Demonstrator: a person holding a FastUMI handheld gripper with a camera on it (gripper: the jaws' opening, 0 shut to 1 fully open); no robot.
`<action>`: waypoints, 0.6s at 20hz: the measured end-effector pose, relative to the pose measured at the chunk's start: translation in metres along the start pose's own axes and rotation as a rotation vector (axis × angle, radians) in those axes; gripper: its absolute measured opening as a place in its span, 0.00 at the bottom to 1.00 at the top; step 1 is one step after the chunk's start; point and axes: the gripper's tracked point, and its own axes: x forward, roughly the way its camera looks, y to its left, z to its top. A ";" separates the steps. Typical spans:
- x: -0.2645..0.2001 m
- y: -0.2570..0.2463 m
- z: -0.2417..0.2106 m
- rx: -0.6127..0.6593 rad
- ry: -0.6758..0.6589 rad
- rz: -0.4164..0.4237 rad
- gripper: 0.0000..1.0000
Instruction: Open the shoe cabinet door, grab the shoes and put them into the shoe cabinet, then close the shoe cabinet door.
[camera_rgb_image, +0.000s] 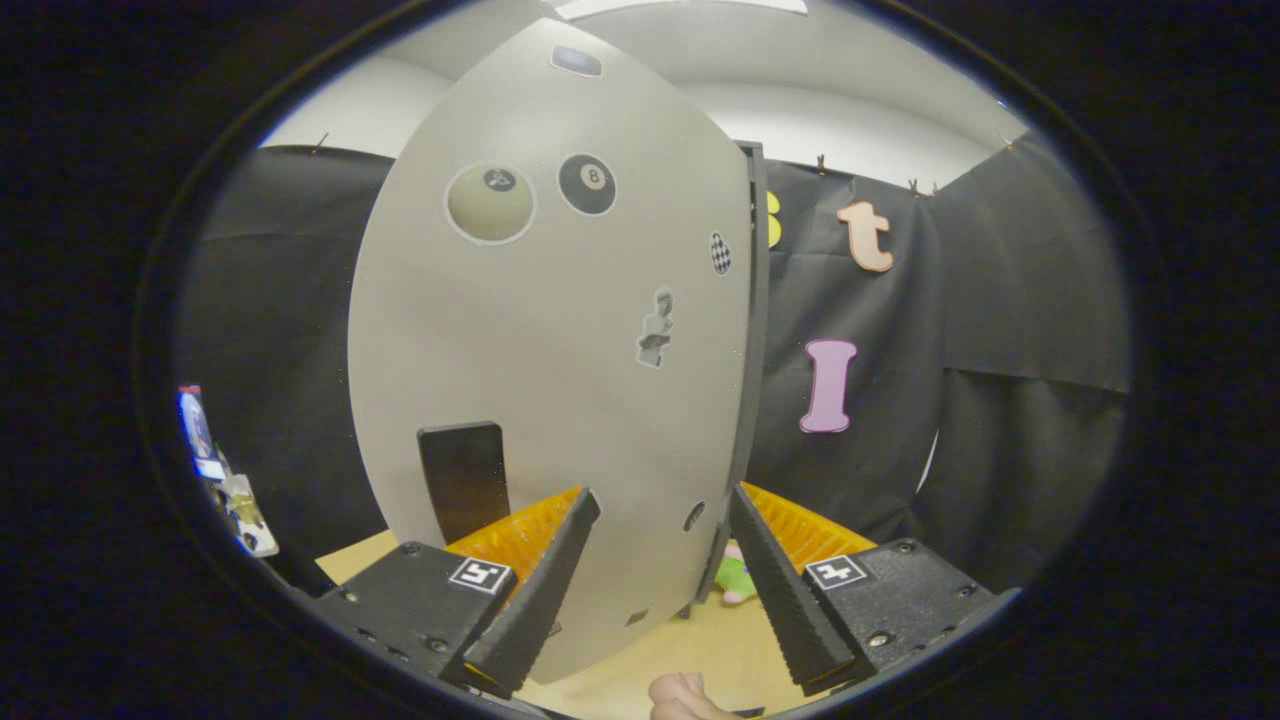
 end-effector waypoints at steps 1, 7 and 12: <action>0.010 0.016 0.001 0.022 -0.010 0.019 0.93; 0.051 0.085 -0.006 0.022 0.010 0.050 0.96; 0.056 0.113 -0.004 -0.035 -0.047 0.026 0.97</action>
